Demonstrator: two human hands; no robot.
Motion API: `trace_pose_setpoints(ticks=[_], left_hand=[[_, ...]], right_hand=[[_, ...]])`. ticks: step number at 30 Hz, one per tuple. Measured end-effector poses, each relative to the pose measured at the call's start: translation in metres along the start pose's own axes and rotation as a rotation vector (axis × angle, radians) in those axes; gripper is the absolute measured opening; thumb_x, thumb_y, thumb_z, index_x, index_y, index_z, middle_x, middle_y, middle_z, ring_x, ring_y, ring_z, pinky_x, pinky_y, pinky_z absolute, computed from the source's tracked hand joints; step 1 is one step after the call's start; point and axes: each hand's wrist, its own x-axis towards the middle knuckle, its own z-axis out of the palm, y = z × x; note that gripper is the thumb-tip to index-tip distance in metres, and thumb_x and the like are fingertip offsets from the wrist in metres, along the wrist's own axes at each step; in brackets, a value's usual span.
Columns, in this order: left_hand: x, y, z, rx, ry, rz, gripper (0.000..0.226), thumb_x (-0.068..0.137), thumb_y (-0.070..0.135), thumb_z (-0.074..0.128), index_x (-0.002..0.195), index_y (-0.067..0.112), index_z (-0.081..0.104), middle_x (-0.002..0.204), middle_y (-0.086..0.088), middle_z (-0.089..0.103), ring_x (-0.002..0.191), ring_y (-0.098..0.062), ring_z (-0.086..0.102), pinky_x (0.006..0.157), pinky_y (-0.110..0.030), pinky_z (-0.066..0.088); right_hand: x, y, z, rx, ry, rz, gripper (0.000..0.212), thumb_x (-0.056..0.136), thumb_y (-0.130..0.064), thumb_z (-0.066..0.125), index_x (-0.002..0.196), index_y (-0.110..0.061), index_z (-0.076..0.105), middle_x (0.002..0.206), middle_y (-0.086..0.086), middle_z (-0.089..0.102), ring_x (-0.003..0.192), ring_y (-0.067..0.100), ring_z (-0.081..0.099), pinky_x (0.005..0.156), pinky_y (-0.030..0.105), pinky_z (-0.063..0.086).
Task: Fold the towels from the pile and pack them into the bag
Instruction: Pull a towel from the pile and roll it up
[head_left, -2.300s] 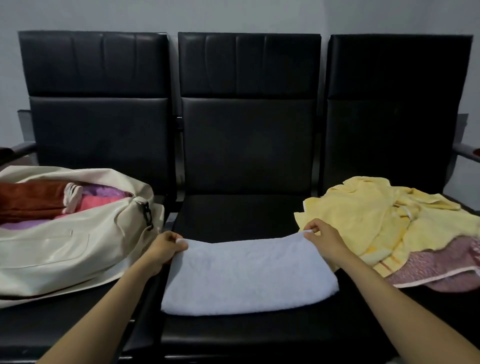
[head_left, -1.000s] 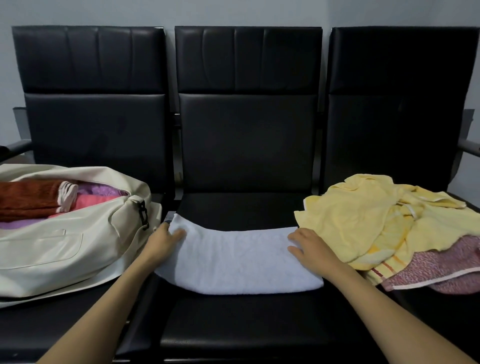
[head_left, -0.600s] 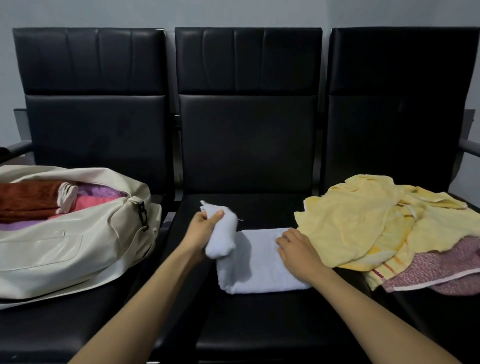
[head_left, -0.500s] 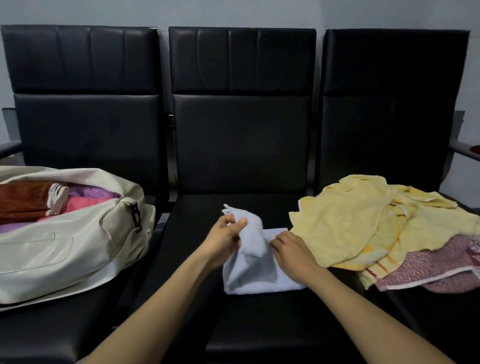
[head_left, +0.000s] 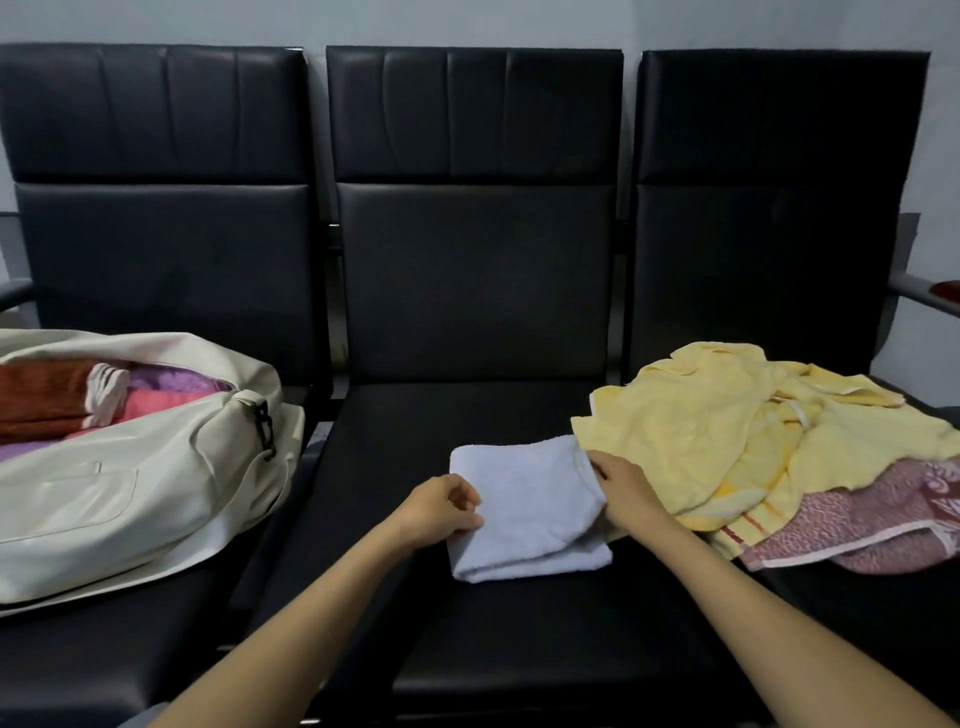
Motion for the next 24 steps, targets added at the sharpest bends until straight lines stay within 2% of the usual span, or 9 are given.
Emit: trace_pose_setpoints(ticks=[3,5,6,8,11,15,17,21,24], left_hand=[[-0.002,0.000,0.004,0.119,0.033,0.029,0.026,0.080,0.018,0.073,0.104,0.017,0.061,0.093,0.006,0.055,0.077,-0.005,0.053,0.062,-0.011,0.041],[-0.001,0.002,0.005,0.172,0.052,0.007,0.029,0.080,0.021,0.073,0.105,0.018,0.058,0.096,0.004,0.051,0.075,-0.006,0.051,0.057,-0.011,0.037],[-0.001,0.002,0.005,0.189,0.064,-0.018,0.031,0.080,0.022,0.073,0.106,0.019,0.056,0.101,0.001,0.049,0.077,-0.007,0.050,0.057,-0.012,0.037],[0.000,0.003,0.006,0.200,0.084,-0.091,0.037,0.080,0.025,0.073,0.109,0.020,0.051,0.113,-0.003,0.042,0.084,-0.011,0.049,0.060,-0.016,0.039],[-0.001,0.004,0.006,0.146,0.117,-0.204,0.046,0.081,0.028,0.068,0.115,0.015,0.041,0.122,-0.005,0.039,0.094,-0.016,0.049,0.061,-0.020,0.039],[0.001,0.005,0.007,0.001,0.154,-0.251,0.066,0.084,0.038,0.066,0.129,0.005,0.031,0.117,-0.003,0.051,0.089,-0.011,0.052,0.056,-0.019,0.039],[0.003,0.007,0.010,-0.094,0.145,-0.260,0.065,0.081,0.041,0.071,0.126,0.004,0.042,0.112,0.000,0.056,0.090,-0.011,0.057,0.058,-0.019,0.043],[0.004,0.017,0.019,-0.384,0.060,-0.240,0.042,0.075,0.033,0.079,0.105,0.009,0.063,0.101,-0.003,0.069,0.089,-0.015,0.067,0.071,-0.026,0.055],[0.002,0.030,0.021,-0.622,0.028,-0.228,0.039,0.079,0.022,0.074,0.112,0.006,0.062,0.107,-0.010,0.070,0.096,-0.024,0.068,0.078,-0.034,0.057]], right_hand=[[-0.003,-0.003,-0.013,0.414,-0.076,0.229,0.046,0.101,-0.044,0.038,0.100,-0.007,0.066,0.098,0.012,0.071,0.087,0.025,0.067,0.075,0.034,0.052],[-0.009,-0.001,-0.019,0.499,-0.211,0.321,0.041,0.095,-0.049,0.050,0.112,-0.013,0.058,0.107,0.004,0.068,0.091,0.022,0.067,0.069,0.031,0.055],[-0.010,0.000,-0.019,0.422,-0.249,0.302,0.040,0.091,-0.041,0.061,0.121,-0.017,0.049,0.114,0.001,0.063,0.096,0.020,0.065,0.068,0.028,0.053],[-0.013,0.002,-0.017,0.367,-0.251,0.224,0.068,0.087,-0.016,0.068,0.142,-0.024,0.029,0.123,0.002,0.057,0.103,0.020,0.061,0.067,0.027,0.051],[-0.013,0.002,-0.018,0.618,-0.311,0.204,0.067,0.089,-0.003,0.061,0.142,-0.031,0.033,0.121,0.006,0.061,0.090,0.023,0.065,0.058,0.030,0.054],[-0.017,0.011,-0.020,0.223,-0.313,0.123,0.063,0.092,-0.015,0.059,0.145,-0.027,0.029,0.120,0.001,0.047,0.077,0.018,0.059,0.051,0.022,0.050],[-0.018,0.013,-0.018,0.021,-0.312,0.056,0.063,0.092,-0.023,0.059,0.147,-0.025,0.028,0.119,-0.001,0.043,0.077,0.012,0.054,0.050,0.017,0.045],[-0.015,0.010,-0.013,-0.180,-0.296,-0.010,0.058,0.095,-0.029,0.055,0.147,-0.023,0.032,0.142,0.005,0.041,0.122,0.018,0.046,0.095,0.022,0.041],[-0.013,0.005,-0.008,-0.241,-0.297,0.040,0.048,0.100,-0.024,0.044,0.146,-0.023,0.033,0.140,0.008,0.037,0.123,0.022,0.046,0.099,0.027,0.038]])
